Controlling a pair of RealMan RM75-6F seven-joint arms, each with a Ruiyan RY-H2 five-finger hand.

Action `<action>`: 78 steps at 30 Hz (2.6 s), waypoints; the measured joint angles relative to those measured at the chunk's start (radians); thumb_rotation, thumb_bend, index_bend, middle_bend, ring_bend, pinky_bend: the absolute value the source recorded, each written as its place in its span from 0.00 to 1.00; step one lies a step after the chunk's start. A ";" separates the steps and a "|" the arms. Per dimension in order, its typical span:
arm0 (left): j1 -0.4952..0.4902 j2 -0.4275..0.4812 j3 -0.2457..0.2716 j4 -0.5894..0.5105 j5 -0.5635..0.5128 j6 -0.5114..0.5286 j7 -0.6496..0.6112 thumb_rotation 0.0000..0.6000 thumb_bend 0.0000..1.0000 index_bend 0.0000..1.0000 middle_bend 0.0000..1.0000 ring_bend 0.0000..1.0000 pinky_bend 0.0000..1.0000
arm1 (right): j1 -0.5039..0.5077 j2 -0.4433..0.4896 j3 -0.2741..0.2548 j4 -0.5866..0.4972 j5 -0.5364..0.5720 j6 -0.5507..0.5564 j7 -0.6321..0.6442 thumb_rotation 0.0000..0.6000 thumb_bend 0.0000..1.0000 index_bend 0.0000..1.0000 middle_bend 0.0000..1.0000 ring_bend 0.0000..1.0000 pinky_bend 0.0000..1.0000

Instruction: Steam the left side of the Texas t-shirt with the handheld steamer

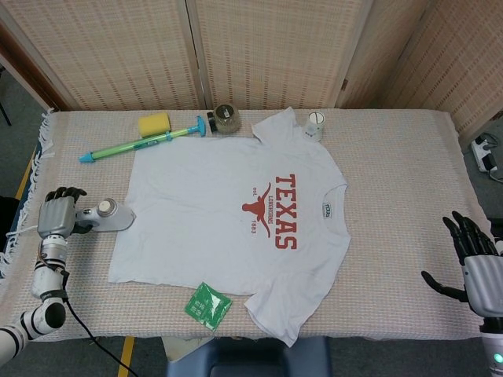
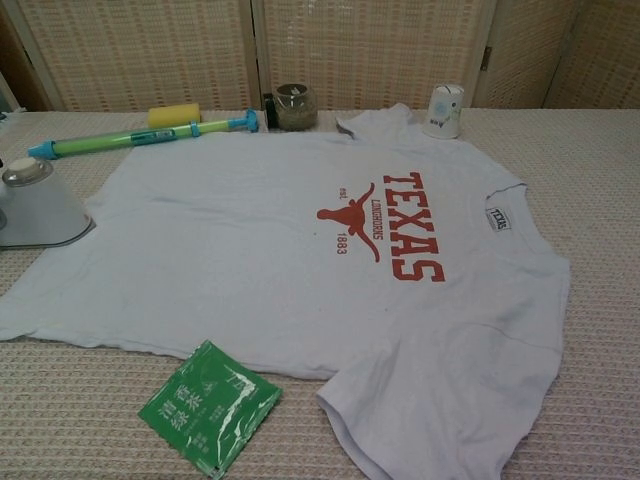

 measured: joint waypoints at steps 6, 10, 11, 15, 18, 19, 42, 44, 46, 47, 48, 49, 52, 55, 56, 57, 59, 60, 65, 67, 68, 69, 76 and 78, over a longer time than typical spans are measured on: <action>-0.009 -0.036 0.003 0.097 0.024 -0.012 -0.043 1.00 0.29 0.44 0.39 0.26 0.24 | 0.006 -0.003 0.002 -0.010 0.005 -0.010 -0.014 0.83 0.15 0.00 0.00 0.00 0.15; -0.017 -0.068 0.003 0.166 0.042 -0.032 -0.089 1.00 0.30 0.53 0.48 0.37 0.34 | 0.008 -0.003 0.002 -0.019 0.009 -0.016 -0.025 0.83 0.15 0.00 0.00 0.00 0.15; -0.020 -0.076 0.004 0.183 0.046 -0.040 -0.100 1.00 0.30 0.57 0.51 0.40 0.36 | 0.009 -0.003 0.002 -0.021 0.010 -0.017 -0.027 0.83 0.15 0.00 0.00 0.00 0.15; -0.029 -0.115 0.010 0.266 0.072 -0.076 -0.155 1.00 0.32 0.68 0.65 0.53 0.48 | 0.008 -0.002 0.002 -0.030 0.015 -0.018 -0.033 0.83 0.15 0.00 0.00 0.00 0.15; -0.036 -0.140 0.015 0.318 0.098 -0.102 -0.207 1.00 0.33 0.74 0.72 0.59 0.55 | 0.007 -0.001 0.002 -0.035 0.017 -0.018 -0.038 0.83 0.15 0.00 0.00 0.00 0.15; -0.037 -0.146 0.018 0.330 0.107 -0.109 -0.222 1.00 0.34 0.76 0.76 0.62 0.57 | 0.007 -0.001 0.002 -0.038 0.018 -0.019 -0.040 0.83 0.15 0.00 0.00 0.00 0.15; -0.029 -0.112 0.053 0.340 0.383 -0.057 -0.736 1.00 0.57 0.82 1.00 0.83 0.67 | 0.139 -0.037 -0.040 -0.059 -0.048 -0.253 -0.076 0.83 0.17 0.00 0.01 0.00 0.14; -0.028 -0.103 0.061 0.321 0.410 -0.024 -0.757 1.00 0.57 0.82 0.99 0.83 0.67 | 0.177 -0.049 -0.041 -0.058 -0.065 -0.303 -0.076 0.83 0.24 0.00 0.00 0.00 0.07; -0.028 -0.091 0.069 0.292 0.437 0.007 -0.769 1.00 0.56 0.82 0.99 0.83 0.67 | 0.222 -0.063 -0.039 -0.056 -0.077 -0.362 -0.074 0.77 0.33 0.00 0.00 0.00 0.02; -0.028 -0.085 0.072 0.279 0.445 0.018 -0.771 1.00 0.56 0.82 1.00 0.83 0.67 | 0.243 -0.071 -0.037 -0.055 -0.080 -0.390 -0.072 0.69 0.40 0.00 0.00 0.00 0.00; -0.028 -0.078 0.075 0.261 0.453 0.029 -0.772 1.00 0.56 0.82 1.00 0.83 0.67 | 0.266 -0.080 -0.035 -0.053 -0.082 -0.420 -0.069 0.60 0.46 0.00 0.00 0.00 0.00; -0.029 -0.073 0.077 0.247 0.458 0.035 -0.772 1.00 0.56 0.82 1.00 0.83 0.67 | 0.298 -0.094 -0.031 -0.049 -0.084 -0.460 -0.064 0.51 0.53 0.00 0.00 0.00 0.00; -0.031 -0.053 0.083 0.194 0.477 0.056 -0.767 1.00 0.56 0.82 1.00 0.83 0.67 | 0.382 -0.139 -0.016 -0.031 -0.080 -0.569 -0.046 0.36 0.67 0.00 0.00 0.00 0.00; -0.035 -0.031 0.089 0.141 0.493 0.073 -0.751 1.00 0.56 0.82 1.00 0.83 0.67 | 0.473 -0.205 0.001 0.005 -0.068 -0.674 -0.016 0.32 0.77 0.00 0.00 0.00 0.00; -0.036 -0.025 0.090 0.126 0.497 0.077 -0.745 1.00 0.56 0.82 1.00 0.83 0.67 | 0.500 -0.227 0.006 0.019 -0.064 -0.701 -0.005 0.32 0.81 0.00 0.00 0.00 0.00; -0.039 -0.018 0.091 0.108 0.501 0.080 -0.738 1.00 0.56 0.82 1.00 0.83 0.67 | 0.532 -0.256 0.012 0.041 -0.059 -0.730 0.012 0.32 0.82 0.00 0.00 0.00 0.00; -0.044 -0.008 0.092 0.083 0.505 0.083 -0.727 1.00 0.56 0.82 1.00 0.83 0.68 | 0.572 -0.296 0.019 0.076 -0.054 -0.761 0.033 0.32 0.86 0.00 0.00 0.00 0.00; -0.047 -0.004 0.094 0.071 0.509 0.084 -0.719 1.00 0.56 0.82 1.00 0.83 0.68 | 0.588 -0.314 0.022 0.094 -0.053 -0.773 0.042 0.32 0.86 0.00 0.00 0.00 0.00; -0.068 -0.002 0.101 0.046 0.524 0.083 -0.688 1.00 0.56 0.82 1.00 0.83 0.67 | 0.652 -0.391 0.023 0.170 -0.048 -0.814 0.070 0.32 0.86 0.00 0.00 0.00 0.00; -0.077 -0.009 0.106 0.043 0.534 0.082 -0.679 1.00 0.56 0.82 1.00 0.83 0.67 | 0.666 -0.410 0.017 0.189 -0.046 -0.822 0.078 0.32 0.86 0.00 0.00 0.00 0.00; -0.081 -0.013 0.109 0.042 0.539 0.082 -0.675 1.00 0.56 0.82 1.00 0.83 0.67 | 0.670 -0.416 0.013 0.196 -0.045 -0.823 0.080 0.32 0.86 0.00 0.00 0.00 0.00; -0.086 -0.018 0.112 0.041 0.546 0.083 -0.668 1.00 0.56 0.82 1.00 0.83 0.67 | 0.674 -0.423 0.010 0.202 -0.044 -0.824 0.083 0.32 0.86 0.00 0.00 0.00 0.00; -0.121 -0.056 0.124 0.049 0.579 0.090 -0.590 1.00 0.56 0.82 1.00 0.83 0.67 | 0.686 -0.462 -0.031 0.247 -0.046 -0.818 0.085 0.32 0.86 0.00 0.00 0.00 0.00; -0.133 -0.068 0.124 0.050 0.584 0.093 -0.561 1.00 0.55 0.82 1.00 0.83 0.67 | 0.685 -0.472 -0.041 0.260 -0.046 -0.810 0.089 0.32 0.86 0.00 0.00 0.00 0.00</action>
